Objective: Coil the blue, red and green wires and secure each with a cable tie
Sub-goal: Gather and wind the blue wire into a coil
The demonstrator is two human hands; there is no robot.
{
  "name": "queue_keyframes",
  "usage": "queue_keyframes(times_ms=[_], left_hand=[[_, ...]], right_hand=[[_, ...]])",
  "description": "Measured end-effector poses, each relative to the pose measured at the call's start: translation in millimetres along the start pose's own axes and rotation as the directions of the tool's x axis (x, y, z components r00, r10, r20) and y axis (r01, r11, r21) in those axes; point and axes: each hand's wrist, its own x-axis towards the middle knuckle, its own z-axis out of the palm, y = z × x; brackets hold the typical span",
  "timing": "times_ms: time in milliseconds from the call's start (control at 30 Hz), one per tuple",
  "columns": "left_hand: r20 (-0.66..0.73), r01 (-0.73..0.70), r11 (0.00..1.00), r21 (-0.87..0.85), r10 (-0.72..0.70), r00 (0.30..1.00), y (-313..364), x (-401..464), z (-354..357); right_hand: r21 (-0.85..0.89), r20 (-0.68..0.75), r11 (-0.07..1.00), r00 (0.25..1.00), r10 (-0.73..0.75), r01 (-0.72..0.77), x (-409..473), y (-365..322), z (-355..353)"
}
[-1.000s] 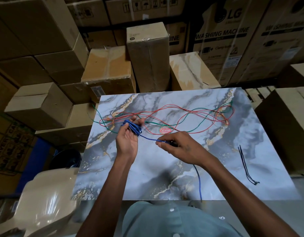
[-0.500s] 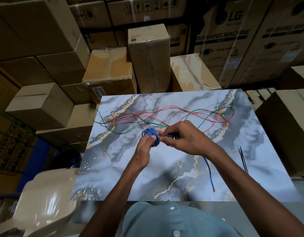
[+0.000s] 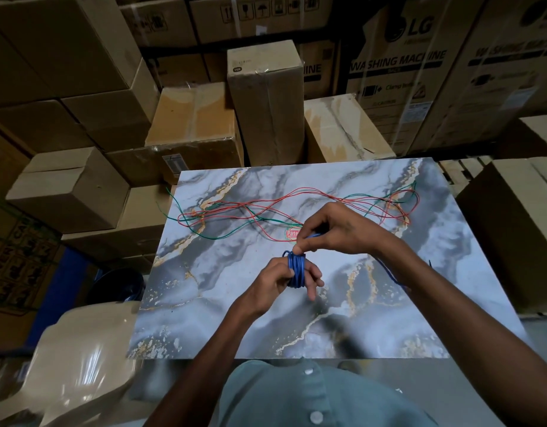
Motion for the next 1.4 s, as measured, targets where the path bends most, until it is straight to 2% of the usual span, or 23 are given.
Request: queue_keyframes(times_ms=[133,233,400,533,700,867,933,1033,1167,1267,1400], left_hand=[[0.053,0.006,0.995,-0.098,-0.001,0.999,6.2,-3.8,4.7],[0.007,0.023,0.968,-0.25,-0.022,1.0,12.5,-6.0,6.8],[-0.134,-0.078,0.902,-0.424,0.022,0.991,21.7,-6.5,0.8],[-0.209,-0.102,0.846,-0.523,-0.011,0.978,27.9,-7.8,-1.7],[-0.313,-0.159,0.795,-0.586,-0.041,0.949,24.1,-3.6,-3.2],[-0.415,-0.189,0.83,-0.524,-0.056,0.908,15.8,1.9,-6.9],[-0.446,-0.188,0.853,-0.488,-0.058,0.893,11.1,3.7,-8.6],[-0.468,-0.173,0.881,-0.44,-0.06,0.882,2.3,5.0,-10.7],[-0.49,-0.143,0.913,-0.381,-0.068,0.869,-9.8,2.8,-14.7],[-0.49,-0.125,0.918,-0.377,-0.083,0.868,-13.1,0.0,-18.3],[-0.482,-0.08,0.929,-0.36,-0.112,0.869,-9.2,-1.3,-16.9]], right_hand=[[0.176,-0.055,0.984,0.998,-0.031,0.04,1.8,17.4,7.1],[0.383,-0.093,0.924,0.994,0.06,-0.02,1.7,35.2,19.1],[0.68,-0.025,0.72,0.977,0.213,-0.139,-6.1,64.4,49.5],[0.739,0.092,0.64,0.973,0.212,-0.21,-16.1,67.4,66.9],[0.633,0.145,0.733,0.968,0.204,-0.249,-24.5,57.0,68.0],[0.462,0.215,0.819,0.939,0.269,-0.34,-28.0,47.1,64.7],[0.362,0.194,0.869,0.939,0.284,-0.337,-28.8,39.3,64.3],[0.103,0.111,0.951,0.954,0.279,-0.29,-29.0,21.9,63.5],[-0.084,0.009,0.972,0.976,0.219,-0.218,-32.9,-0.8,56.6],[-0.136,-0.013,0.971,0.98,0.198,-0.197,-37.2,-10.8,48.9],[-0.296,-0.015,0.945,0.99,0.141,-0.139,-41.0,-19.3,42.4]])
